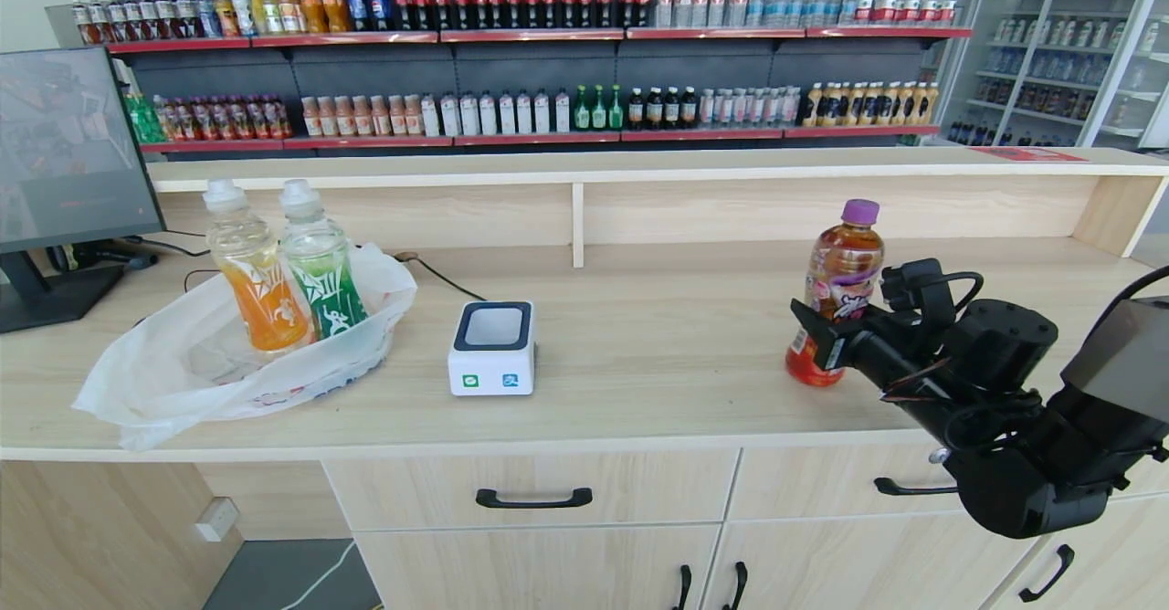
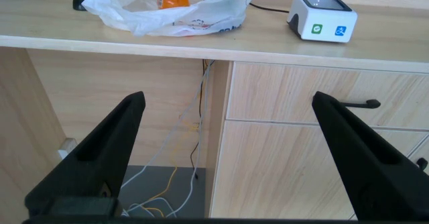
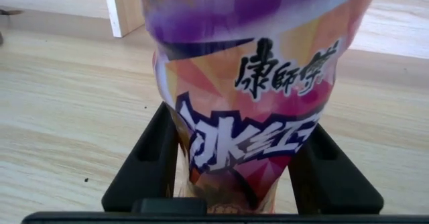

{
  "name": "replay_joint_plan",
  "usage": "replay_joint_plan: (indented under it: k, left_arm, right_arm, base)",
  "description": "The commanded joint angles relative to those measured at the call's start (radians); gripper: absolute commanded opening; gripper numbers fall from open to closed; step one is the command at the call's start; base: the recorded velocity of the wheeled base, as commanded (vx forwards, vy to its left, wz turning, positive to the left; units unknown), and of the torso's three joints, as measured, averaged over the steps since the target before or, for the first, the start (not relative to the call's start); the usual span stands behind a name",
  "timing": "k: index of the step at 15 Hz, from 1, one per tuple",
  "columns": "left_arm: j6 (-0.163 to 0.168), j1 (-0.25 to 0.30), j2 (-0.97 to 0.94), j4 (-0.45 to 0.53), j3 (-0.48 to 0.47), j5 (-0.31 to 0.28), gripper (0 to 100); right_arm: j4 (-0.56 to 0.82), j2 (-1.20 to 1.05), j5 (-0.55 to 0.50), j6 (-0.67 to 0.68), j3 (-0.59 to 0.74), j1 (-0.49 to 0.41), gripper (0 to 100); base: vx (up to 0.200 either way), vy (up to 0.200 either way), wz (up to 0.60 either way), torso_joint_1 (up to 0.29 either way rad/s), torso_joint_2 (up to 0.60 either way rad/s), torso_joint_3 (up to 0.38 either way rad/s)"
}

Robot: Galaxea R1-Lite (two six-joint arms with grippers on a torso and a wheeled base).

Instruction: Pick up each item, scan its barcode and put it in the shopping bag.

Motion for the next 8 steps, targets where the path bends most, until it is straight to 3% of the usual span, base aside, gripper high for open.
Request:
replay_joint_plan:
  k: [1,8]
  left_arm:
    - [0.000,0.000,0.000,0.000,0.000,0.001,100]
    - [0.000,0.002,0.000,0.000,0.000,0.000,100]
  right_arm:
    - [-0.003,-0.012,0.000,-0.001,0.002,0.000,0]
    - [-0.003,-0.039,0.000,-0.001,0.006,0.000,0]
  base:
    - [0.000,0.000,0.00,0.000,0.00,0.000]
    - [0.000,0.000,0.00,0.000,0.00,0.000]
